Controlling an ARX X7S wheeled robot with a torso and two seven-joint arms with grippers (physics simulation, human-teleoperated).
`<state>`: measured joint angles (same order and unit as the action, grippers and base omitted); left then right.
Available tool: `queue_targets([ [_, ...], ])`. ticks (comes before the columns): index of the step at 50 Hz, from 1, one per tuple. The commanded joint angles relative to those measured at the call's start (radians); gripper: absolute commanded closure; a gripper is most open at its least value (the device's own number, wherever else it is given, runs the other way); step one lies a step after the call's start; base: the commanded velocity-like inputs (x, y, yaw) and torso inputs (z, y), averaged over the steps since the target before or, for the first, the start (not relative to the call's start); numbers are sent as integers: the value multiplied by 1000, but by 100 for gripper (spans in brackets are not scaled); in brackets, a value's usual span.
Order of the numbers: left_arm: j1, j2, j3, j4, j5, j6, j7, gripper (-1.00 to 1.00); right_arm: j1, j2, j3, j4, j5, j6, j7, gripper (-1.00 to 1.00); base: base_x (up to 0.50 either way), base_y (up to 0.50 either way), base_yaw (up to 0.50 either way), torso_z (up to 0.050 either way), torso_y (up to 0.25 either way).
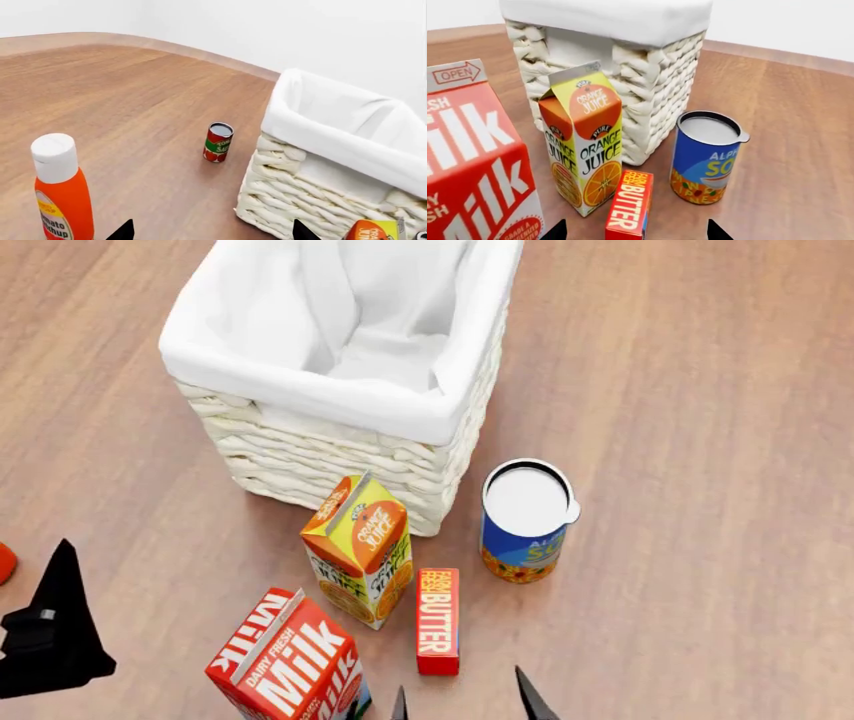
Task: Pick up the butter and put it in the basket.
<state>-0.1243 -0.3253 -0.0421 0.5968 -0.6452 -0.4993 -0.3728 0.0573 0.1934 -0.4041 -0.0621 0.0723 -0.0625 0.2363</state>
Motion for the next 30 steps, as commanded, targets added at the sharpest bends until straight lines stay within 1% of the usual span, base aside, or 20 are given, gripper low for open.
queue_targets([
  [1, 15, -4, -2, 26, -14, -5, -11, -100, 27, -7, -10, 43, 2, -6, 2, -100, 0, 0, 0, 0, 0],
  [19, 27, -12, -9, 59, -53, -19, -24, -100, 98, -8, -14, 79, 14, 48, -4, -100, 0, 0, 0, 0, 0],
  [22, 23, -20, -37, 70, -148, -65, -32, -100, 104, -12, -14, 96, 26, 29, -12, -100, 0, 0, 0, 0, 0],
  [30, 23, -24, -45, 79, -157, -60, -36, -100, 134, -16, -10, 139, 47, 13, -25, -100, 0, 0, 0, 0, 0],
])
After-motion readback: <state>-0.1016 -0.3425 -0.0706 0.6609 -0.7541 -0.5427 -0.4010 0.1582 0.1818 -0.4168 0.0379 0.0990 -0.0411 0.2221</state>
